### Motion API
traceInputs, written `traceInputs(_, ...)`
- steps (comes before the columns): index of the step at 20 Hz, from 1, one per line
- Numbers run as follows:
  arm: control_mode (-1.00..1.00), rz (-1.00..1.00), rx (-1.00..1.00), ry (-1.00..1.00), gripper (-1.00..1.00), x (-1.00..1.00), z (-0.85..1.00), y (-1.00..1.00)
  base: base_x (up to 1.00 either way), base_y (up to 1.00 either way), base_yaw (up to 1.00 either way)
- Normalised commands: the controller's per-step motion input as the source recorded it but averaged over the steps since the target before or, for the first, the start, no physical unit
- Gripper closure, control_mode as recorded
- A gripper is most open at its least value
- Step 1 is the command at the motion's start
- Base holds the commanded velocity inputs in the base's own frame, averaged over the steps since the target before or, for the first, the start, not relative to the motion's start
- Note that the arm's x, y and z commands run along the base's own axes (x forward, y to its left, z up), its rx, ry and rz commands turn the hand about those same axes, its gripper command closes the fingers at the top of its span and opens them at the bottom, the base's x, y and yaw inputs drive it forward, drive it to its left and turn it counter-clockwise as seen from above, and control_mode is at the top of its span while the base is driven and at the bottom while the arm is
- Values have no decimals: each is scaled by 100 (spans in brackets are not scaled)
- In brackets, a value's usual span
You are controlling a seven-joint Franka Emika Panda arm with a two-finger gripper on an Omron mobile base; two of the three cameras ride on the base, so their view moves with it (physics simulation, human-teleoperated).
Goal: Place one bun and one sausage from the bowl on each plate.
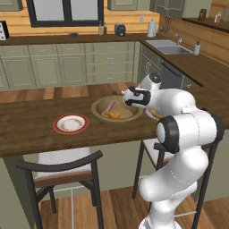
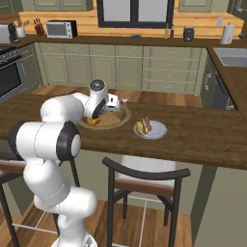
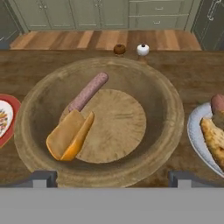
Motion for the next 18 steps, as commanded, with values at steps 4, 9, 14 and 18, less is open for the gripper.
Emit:
traceInputs(4,-100,0,0,9,-100,0,0,81,0,0,0)
traceInputs(9,-100,0,0,19,-100,0,0,39,0,0,0)
traceInputs(14,-100,-1,-5,14,-100,1,-17,-3,0,0,0)
traceInputs(18,-100,0,-7,10,-100,8,-53,0,0,0,0)
